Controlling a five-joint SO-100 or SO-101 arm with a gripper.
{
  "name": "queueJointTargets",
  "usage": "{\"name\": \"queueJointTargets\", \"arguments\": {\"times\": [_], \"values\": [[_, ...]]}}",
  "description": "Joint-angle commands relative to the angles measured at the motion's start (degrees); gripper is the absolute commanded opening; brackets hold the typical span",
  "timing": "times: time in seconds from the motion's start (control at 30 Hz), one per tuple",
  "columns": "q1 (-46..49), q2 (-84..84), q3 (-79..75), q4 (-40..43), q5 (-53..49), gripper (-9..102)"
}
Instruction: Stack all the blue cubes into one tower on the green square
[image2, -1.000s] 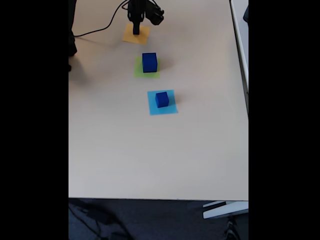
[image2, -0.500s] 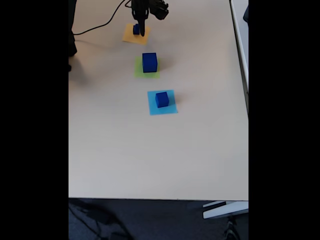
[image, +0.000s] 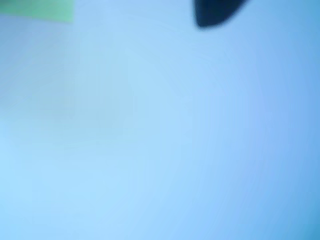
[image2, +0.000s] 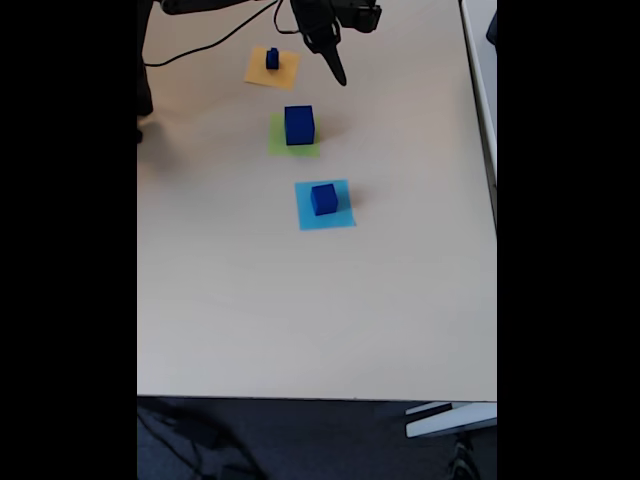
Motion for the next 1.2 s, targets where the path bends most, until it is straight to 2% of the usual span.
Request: {"name": "queueJointTargets", "arguments": {"times": [0.0, 0.4, 0.6, 0.73, 1.17], "values": [[4.92, 5.89, -4.13, -1.93, -7.21, 37], [17.23, 4.48, 0.88, -2.37, -15.38, 48], [21.36, 3.34, 7.47, -11.78, -21.18, 48], [22.85, 2.37, 9.84, -14.85, -22.06, 48], [24.43, -5.54, 10.20, -17.93, -23.12, 46]]}}
